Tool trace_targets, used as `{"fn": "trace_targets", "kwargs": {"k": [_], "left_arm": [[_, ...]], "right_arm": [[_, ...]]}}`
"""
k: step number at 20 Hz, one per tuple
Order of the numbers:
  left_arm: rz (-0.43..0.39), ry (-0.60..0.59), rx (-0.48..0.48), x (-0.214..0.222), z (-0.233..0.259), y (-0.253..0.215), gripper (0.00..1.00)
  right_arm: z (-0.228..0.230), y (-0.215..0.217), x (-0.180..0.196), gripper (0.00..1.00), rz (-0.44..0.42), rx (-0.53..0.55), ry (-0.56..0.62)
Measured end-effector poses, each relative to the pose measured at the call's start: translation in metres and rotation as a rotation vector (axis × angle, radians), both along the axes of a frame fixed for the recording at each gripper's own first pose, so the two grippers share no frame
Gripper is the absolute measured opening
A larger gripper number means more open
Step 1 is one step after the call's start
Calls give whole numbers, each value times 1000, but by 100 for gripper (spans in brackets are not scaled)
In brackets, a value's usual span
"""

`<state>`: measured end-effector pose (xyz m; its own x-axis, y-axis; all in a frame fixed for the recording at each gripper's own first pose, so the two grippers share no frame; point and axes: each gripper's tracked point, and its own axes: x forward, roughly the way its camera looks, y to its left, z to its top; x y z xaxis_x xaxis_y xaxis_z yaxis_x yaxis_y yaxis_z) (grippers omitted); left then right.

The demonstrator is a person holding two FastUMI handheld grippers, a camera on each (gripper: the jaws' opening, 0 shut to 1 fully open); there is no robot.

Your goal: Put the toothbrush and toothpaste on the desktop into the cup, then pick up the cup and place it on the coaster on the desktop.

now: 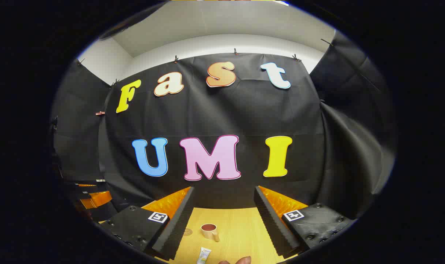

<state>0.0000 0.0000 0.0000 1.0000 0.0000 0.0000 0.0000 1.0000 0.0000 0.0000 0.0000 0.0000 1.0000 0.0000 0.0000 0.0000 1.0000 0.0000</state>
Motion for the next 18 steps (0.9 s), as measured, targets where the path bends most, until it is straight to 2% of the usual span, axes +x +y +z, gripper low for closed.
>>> {"fn": "trace_targets", "kwargs": {"k": [4,5,6,11,15,18], "left_arm": [[0,9,-1,3,-4,1,95],[-1,13,0,4,-5,0,95],[0,19,0,5,-7,0,95],[3,41,1,8,-16,3,95],[5,50,3,13,-18,4,95],[7,58,4,16,-24,5,95]], "right_arm": [[-10,2,5,97,10,11,36],[-15,4,6,100,19,17,54],[-22,7,8,97,26,23,74],[-58,17,17,98,53,32,185],[-78,24,27,97,67,32,231],[-115,31,34,98,87,42,343]]}}
